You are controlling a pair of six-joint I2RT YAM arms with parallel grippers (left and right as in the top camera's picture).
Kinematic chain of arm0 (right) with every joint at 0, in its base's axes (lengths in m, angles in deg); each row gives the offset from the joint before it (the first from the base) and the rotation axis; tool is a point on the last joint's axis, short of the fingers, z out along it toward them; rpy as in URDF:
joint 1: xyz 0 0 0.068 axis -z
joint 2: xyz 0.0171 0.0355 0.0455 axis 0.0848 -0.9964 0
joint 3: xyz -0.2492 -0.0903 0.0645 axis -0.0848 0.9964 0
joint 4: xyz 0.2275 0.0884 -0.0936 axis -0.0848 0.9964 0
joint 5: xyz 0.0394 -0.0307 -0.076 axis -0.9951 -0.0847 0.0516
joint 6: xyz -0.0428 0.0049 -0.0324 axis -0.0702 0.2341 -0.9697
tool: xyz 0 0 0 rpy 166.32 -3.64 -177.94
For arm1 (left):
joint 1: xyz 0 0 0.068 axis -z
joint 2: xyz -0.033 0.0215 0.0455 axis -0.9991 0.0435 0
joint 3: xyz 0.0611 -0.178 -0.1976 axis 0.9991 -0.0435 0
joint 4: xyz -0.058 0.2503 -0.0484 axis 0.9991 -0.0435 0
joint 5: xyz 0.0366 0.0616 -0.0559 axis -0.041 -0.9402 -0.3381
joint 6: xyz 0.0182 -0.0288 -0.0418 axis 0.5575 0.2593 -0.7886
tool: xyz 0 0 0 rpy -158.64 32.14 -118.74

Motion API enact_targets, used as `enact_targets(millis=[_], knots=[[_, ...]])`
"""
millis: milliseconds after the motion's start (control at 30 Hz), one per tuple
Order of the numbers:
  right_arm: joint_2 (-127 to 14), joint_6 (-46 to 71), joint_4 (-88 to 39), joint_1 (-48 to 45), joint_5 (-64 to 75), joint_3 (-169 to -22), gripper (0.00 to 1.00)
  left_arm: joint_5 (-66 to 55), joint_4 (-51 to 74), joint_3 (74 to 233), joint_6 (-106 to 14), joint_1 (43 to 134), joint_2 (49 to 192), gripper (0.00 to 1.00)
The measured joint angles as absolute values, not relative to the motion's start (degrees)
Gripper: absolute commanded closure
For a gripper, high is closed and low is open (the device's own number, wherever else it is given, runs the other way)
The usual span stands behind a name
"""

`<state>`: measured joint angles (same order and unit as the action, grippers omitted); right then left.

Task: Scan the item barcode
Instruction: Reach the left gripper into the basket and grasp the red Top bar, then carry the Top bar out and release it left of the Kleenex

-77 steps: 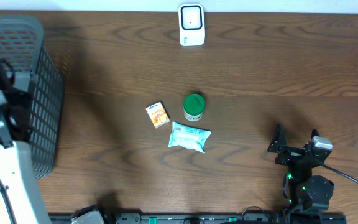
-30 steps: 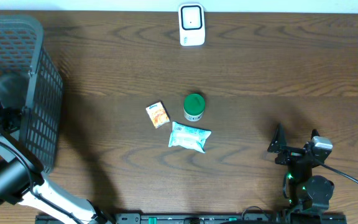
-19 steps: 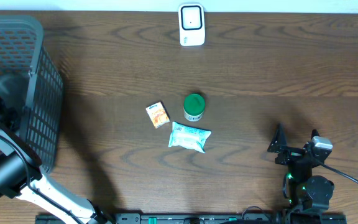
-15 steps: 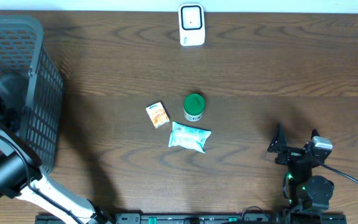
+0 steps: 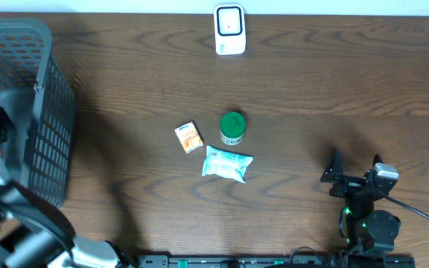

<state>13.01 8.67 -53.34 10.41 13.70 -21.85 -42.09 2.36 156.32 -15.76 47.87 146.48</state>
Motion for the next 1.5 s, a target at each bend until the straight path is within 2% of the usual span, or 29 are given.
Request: enact_targets(millis=[533,733,867,1033,1133,1267,1500], knots=[[13.0,8.7,-53.3,10.4,13.7,-21.9,0.01,-41.5,1.5,156.5,-17.9,47.8,144.3,0.92],[13.0,8.6,-53.3,10.4,13.7,-21.9,0.01,-40.4,2.4,156.5,-21.8,47.8,136.4,0.93],[13.0,8.7,-53.3,10.4,13.7,-21.9,0.01,-35.8,3.4,156.5,-24.8,47.8,128.5,0.93],[13.0,8.7,-53.3,10.4,13.7,-21.9,0.01,-21.6,3.4,156.5,-30.5,48.6,120.8,0.93],[13.0,8.7,-53.3,10.4,13.7,-21.9,0.01,-12.6,3.2,156.5,-33.3,52.9,117.9,0.93],[13.0,8.7,-53.4,10.4,13.7,-21.9,0.01,-6.5,1.3,156.5,-35.0,62.6,116.7,0.93],[13.0,8.7,-53.3,10.4,13.7,-21.9,0.01,-4.8,0.7,153.9,-36.3,82.4,117.7,0.92]])
